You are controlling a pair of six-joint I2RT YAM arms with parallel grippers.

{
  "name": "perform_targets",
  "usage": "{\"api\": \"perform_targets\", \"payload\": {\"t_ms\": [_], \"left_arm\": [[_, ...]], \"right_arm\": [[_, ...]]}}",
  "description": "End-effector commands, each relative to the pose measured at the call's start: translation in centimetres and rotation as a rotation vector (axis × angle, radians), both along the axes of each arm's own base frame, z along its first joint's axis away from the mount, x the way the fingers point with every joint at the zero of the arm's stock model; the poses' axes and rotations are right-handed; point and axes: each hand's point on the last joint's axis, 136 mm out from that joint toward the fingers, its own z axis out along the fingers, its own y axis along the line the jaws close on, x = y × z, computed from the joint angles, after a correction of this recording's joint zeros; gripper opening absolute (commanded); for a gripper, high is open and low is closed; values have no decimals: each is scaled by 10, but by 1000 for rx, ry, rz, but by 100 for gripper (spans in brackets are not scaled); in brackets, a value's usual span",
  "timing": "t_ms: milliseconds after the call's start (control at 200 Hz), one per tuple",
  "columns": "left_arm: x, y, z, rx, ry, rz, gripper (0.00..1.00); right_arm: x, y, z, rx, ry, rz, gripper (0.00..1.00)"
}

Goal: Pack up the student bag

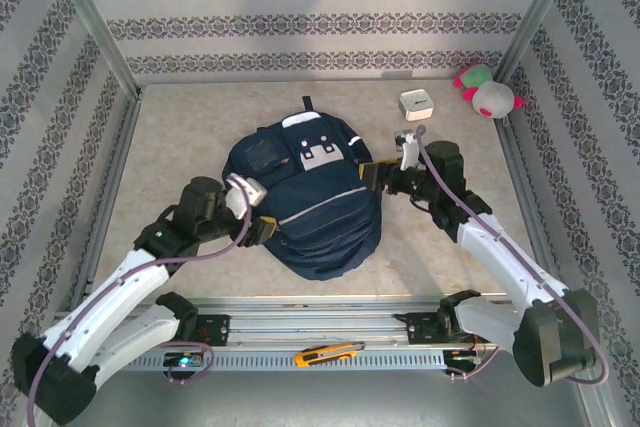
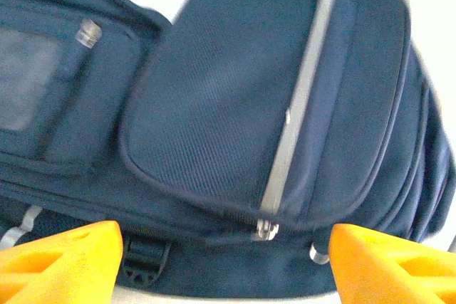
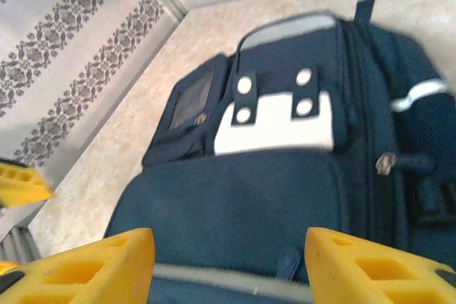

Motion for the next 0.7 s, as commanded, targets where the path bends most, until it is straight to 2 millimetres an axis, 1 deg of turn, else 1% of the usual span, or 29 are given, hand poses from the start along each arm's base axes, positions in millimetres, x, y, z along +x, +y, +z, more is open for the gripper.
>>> {"api": "perform_targets", "payload": {"t_ms": [0,105,175,210,265,335,410,430,470,480,495,610,694], "left_arm": [[-27,6,-32,233,14,-301,76],[-23,7,-41,312,-10,-388,78],[-20,4,-46,328,-4,-417,78],[-15,3,-49,335,-14,-417,78],[-8,0,-52,337,-39,-418,78],[1,-7,-51,315,-75,-421,78],[6,-13,-54,298,-89,-433,77],[7,-13,-56,298,-89,-436,76],[7,-14,-59,306,-83,-449,72],[7,-15,-60,306,-82,-453,71],[7,-15,-62,308,-77,-457,70],[6,-19,-69,297,-56,-484,63],[0,-20,-72,289,-29,-510,52]], "right_arm": [[-32,5,-41,11,163,7,57],[-46,1,-61,28,246,-41,58],[-54,-5,-73,32,301,-76,58],[-60,-7,-80,33,328,-92,58],[-67,-11,-88,42,361,-115,58],[-76,-15,-97,43,392,-131,57],[-87,-19,-106,36,428,-145,57],[-89,-21,-108,34,438,-147,57],[-91,-22,-107,36,437,-152,57],[-95,-24,-116,28,457,-156,57],[-98,-25,-120,24,468,-159,57],[-105,-28,-132,39,503,-180,55],[-110,-27,-136,44,521,-176,53]]}}
